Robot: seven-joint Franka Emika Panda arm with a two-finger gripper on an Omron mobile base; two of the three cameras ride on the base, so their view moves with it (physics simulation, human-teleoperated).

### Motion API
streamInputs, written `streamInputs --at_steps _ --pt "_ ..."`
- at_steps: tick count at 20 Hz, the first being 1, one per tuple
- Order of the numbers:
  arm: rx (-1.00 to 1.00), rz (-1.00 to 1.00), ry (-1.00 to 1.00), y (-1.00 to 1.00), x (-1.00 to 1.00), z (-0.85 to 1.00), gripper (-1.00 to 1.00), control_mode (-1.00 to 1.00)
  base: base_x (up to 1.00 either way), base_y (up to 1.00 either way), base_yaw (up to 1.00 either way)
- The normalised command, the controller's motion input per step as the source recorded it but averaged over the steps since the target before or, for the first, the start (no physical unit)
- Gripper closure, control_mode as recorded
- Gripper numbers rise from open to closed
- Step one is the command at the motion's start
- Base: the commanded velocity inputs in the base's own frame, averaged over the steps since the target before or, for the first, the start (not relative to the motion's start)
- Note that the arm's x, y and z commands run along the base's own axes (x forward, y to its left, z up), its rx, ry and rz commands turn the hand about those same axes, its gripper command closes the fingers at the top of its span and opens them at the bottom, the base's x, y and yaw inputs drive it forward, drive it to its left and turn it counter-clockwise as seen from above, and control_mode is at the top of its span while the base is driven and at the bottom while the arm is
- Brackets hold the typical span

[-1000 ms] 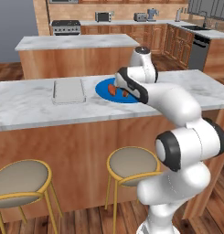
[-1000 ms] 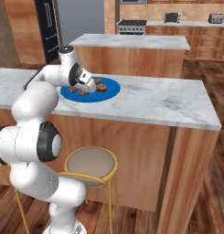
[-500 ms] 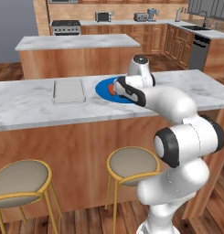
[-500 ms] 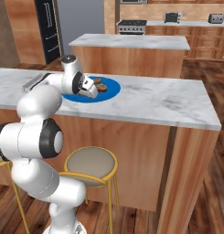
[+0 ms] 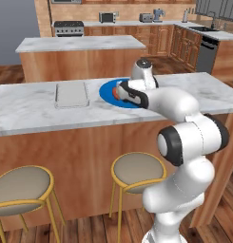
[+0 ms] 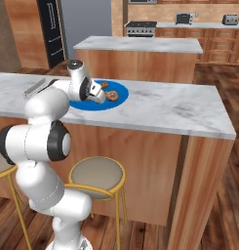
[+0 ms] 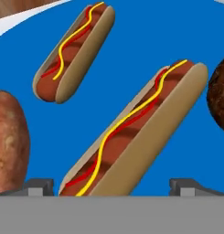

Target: Place one cooked food and one vegetable from the large plate to each tupperware container.

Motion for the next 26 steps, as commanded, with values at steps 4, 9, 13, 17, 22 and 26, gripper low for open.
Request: streamInputs --at_steps 4,9,13,17,22,26 --pt "0.00 0.00 0.00 0.00 0.31 -0.10 1.00 -1.00 0.00 0.00 0.00" --pt "0.00 0.00 0.03 0.00 0.22 -0.17 1.00 -1.00 0.00 0.00 0.00" --pt "0.00 0.00 0.04 -0.01 -0.08 -0.11 1.00 -1.00 0.00 0.00 0.00" --pt "0.00 -0.01 0.00 -0.03 -0.68 -0.03 1.00 -1.00 0.00 0.00 0.00" --pt "0.00 -0.06 -0.09 0.00 -0.67 0.44 1.00 -1.00 0.00 0.00 0.00" --pt "0.00 0.00 -0.22 0.00 -0.73 0.56 1.00 -1.00 0.00 0.00 0.00"
